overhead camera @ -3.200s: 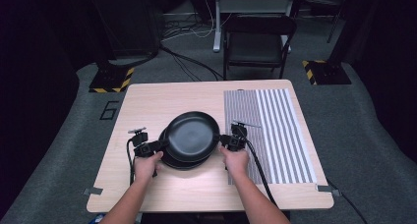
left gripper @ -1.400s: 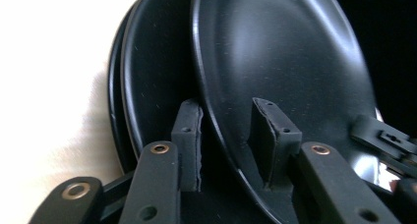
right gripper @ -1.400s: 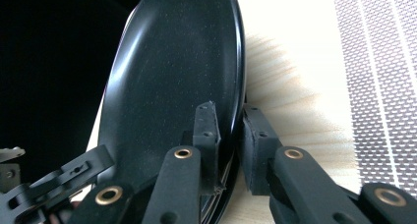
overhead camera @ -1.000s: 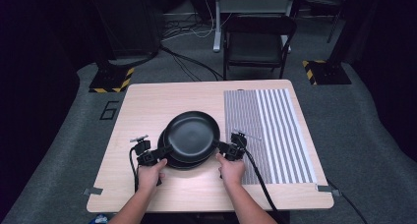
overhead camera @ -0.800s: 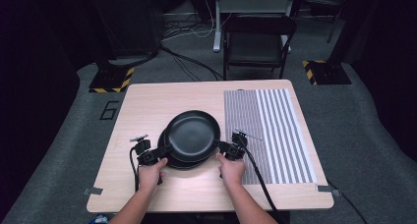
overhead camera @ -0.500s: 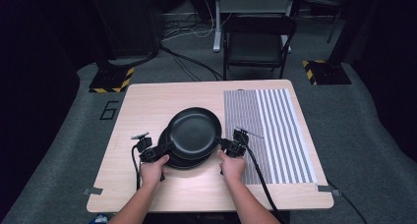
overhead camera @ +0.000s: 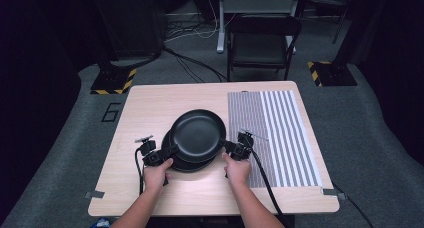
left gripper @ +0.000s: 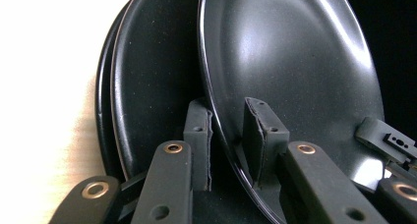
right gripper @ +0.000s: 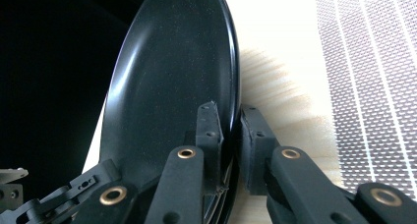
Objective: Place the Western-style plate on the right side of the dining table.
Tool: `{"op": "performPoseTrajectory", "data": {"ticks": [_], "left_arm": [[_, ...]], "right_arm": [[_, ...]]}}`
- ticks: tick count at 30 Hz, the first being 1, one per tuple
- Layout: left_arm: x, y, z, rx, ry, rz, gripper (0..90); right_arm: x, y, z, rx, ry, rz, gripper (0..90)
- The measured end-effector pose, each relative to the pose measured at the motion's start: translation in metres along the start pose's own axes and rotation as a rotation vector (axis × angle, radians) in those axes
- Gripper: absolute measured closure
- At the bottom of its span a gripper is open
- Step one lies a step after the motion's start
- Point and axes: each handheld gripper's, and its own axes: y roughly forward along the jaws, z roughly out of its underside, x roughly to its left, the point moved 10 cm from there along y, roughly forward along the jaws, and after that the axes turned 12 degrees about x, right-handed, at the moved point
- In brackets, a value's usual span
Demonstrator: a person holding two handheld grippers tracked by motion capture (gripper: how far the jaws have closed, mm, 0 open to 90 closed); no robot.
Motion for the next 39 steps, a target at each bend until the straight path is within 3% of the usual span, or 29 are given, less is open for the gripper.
{"op": "performPoseTrajectory", "data": {"ticks": [7, 11, 14, 17, 30, 39], "left_arm": [[-0.003, -0.002, 0.006, 0.002, 0.022, 0.004, 68.2], [-0.003, -0.002, 0.007, -0.003, 0.015, -0.01, 71.2], [-0.002, -0.002, 0.006, -0.014, -0.017, 0.008, 72.4], [-0.002, -0.002, 0.006, -0.026, -0.024, 0.017, 73.3], [0.0, -0.004, 0.005, -0.045, -0.012, 0.007, 73.6], [-0.005, -0.011, 0.001, -0.074, -0.008, 0.017, 73.6]], "right_arm": [[-0.001, 0.0, 0.002, 0.007, 0.006, -0.018, 80.9], [-0.001, 0.0, 0.001, -0.004, -0.012, -0.012, 80.8], [-0.001, 0.0, 0.002, -0.009, -0.005, -0.014, 80.8], [0.0, 0.0, 0.004, -0.008, 0.013, -0.009, 80.7], [0.001, 0.0, 0.008, 0.002, 0.029, -0.002, 80.3], [0.008, -0.004, 0.004, -0.012, -0.007, 0.003, 79.9]]}}
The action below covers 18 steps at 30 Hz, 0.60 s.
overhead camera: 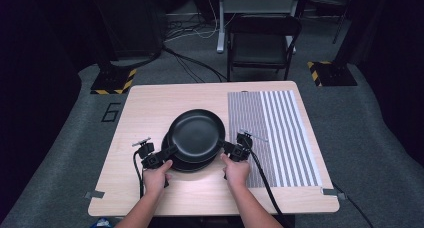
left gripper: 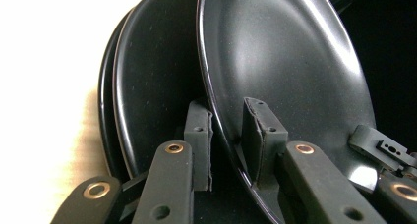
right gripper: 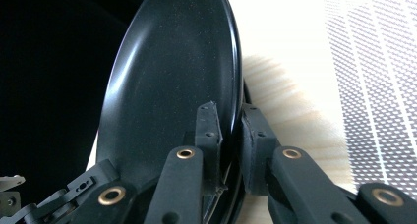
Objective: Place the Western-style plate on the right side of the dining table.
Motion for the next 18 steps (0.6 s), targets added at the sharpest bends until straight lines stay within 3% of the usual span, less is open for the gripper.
{"op": "performPoseTrajectory", "data": {"ticks": [5, 11, 18], "left_arm": [[-0.004, -0.008, -0.007, -0.028, 0.018, -0.01, 73.6], [-0.005, -0.017, -0.012, -0.046, 0.034, -0.013, 73.6], [-0.008, -0.02, -0.013, -0.052, 0.053, -0.014, 73.6]], "right_arm": [[0.008, -0.002, -0.001, 0.006, -0.012, -0.012, 79.3], [0.015, -0.003, 0.0, 0.021, -0.069, -0.008, 77.8], [0.019, -0.006, 0.0, 0.039, -0.08, -0.023, 77.7]]}}
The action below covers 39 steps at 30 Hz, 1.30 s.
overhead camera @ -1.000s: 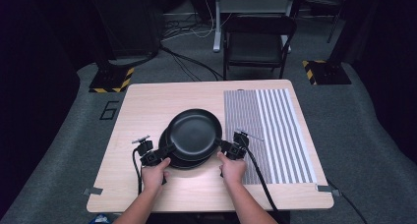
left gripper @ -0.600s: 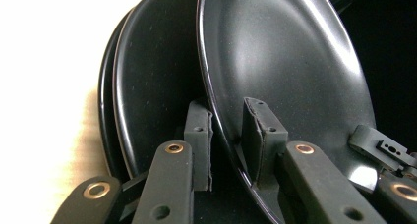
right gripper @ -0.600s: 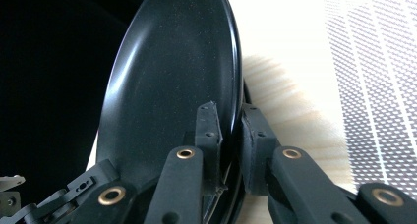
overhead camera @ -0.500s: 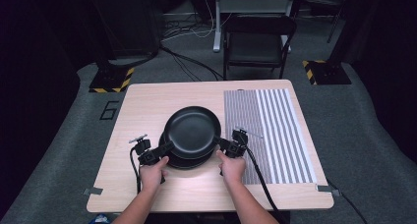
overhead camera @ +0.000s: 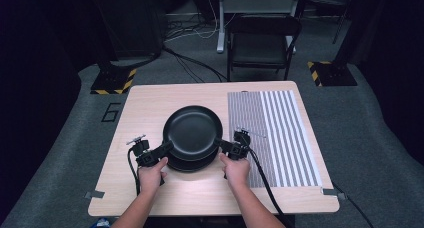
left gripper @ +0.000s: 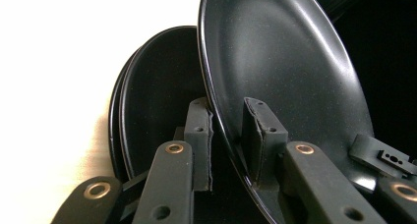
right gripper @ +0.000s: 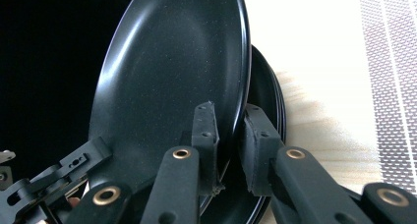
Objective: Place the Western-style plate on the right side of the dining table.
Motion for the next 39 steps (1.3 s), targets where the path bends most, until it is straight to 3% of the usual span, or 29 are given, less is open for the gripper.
{"op": "performPoseTrajectory", "data": {"ticks": [39], "left_arm": [[-0.037, -0.005, -0.015, 0.007, 0.07, 0.04, 73.4]], "right_arm": [[0.008, -0.037, -0.016, -0.037, -0.034, -0.004, 76.9]]}}
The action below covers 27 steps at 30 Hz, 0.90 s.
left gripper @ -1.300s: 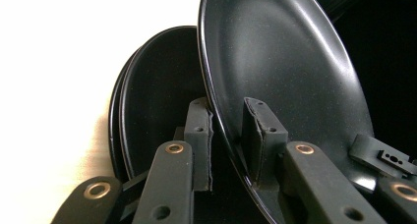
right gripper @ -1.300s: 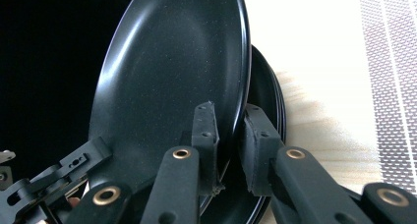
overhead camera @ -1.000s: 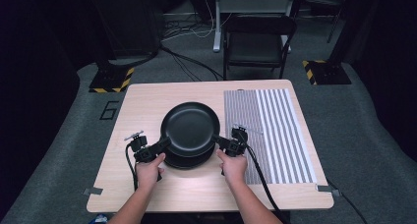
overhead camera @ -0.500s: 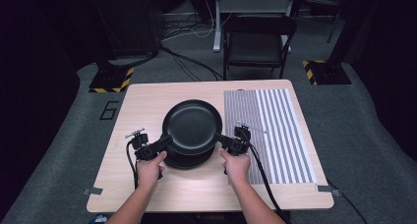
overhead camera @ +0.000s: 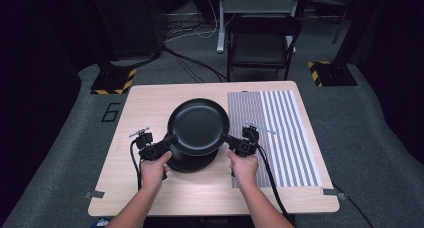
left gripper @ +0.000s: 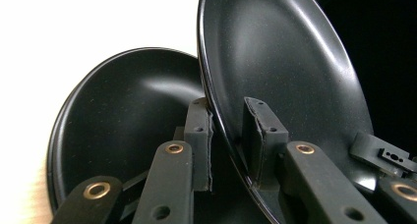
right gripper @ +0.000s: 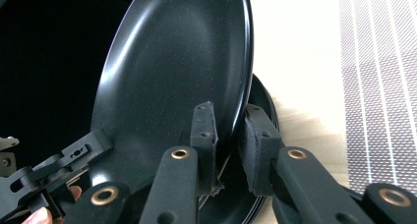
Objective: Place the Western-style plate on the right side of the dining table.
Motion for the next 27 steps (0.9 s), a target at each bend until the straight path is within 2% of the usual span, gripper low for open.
{"op": "performPoseTrajectory", "data": {"ticks": [27], "left_arm": [[-0.038, 0.014, -0.007, 0.022, 0.048, 0.042, 73.5]], "right_arm": [[-0.01, -0.037, -0.014, -0.044, -0.003, 0.016, 76.7]]}}
